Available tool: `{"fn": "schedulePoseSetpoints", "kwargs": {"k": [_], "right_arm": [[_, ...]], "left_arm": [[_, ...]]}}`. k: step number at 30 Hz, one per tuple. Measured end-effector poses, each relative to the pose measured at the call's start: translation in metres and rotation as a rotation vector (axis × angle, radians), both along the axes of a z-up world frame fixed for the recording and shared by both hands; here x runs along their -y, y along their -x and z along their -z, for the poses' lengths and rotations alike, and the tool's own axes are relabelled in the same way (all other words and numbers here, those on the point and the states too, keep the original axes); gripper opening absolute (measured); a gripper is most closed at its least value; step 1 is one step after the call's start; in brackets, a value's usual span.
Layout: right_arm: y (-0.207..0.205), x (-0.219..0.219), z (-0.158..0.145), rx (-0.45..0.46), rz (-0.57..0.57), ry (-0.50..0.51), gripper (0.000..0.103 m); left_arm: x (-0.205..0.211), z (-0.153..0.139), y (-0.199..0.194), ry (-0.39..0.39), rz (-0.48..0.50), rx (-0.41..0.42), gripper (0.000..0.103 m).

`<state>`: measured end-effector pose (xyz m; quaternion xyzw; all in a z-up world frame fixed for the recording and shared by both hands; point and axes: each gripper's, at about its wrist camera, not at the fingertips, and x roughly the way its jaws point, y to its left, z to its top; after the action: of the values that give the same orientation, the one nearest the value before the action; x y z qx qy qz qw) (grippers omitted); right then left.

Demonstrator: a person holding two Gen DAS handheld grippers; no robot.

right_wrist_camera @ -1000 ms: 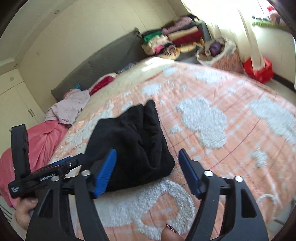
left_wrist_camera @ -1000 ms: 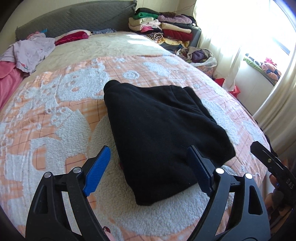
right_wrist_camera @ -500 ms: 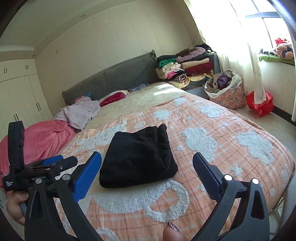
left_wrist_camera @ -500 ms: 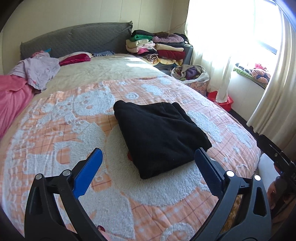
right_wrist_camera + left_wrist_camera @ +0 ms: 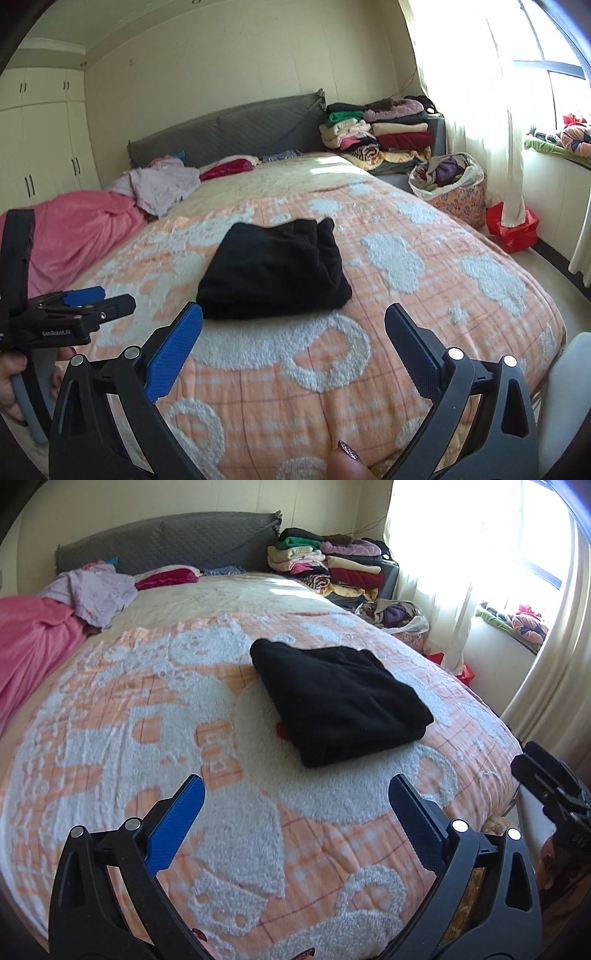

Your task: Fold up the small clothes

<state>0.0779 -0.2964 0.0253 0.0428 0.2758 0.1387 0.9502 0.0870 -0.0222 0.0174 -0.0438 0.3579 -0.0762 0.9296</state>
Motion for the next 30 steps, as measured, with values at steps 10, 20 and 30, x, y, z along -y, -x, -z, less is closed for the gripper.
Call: {"fn": "schedulePoseSetpoints", "kwargs": {"k": [10,20,30], "right_arm": [[-0.004,-0.021,0.045,-0.115,0.012,0.072,0.098],[-0.002,-0.029,0.042,-0.112,0.002,0.07,0.098],[-0.004,-0.027,0.041,-0.114,0.006,0.062,0.098]], "left_arm": [[-0.007,0.03,0.003,0.029,-0.025,-0.061,0.093],[-0.012,0.032,0.004,0.014,-0.055,-0.07,0.093],[-0.012,0.031,0.004,-0.003,-0.071,-0.081,0.093]]}}
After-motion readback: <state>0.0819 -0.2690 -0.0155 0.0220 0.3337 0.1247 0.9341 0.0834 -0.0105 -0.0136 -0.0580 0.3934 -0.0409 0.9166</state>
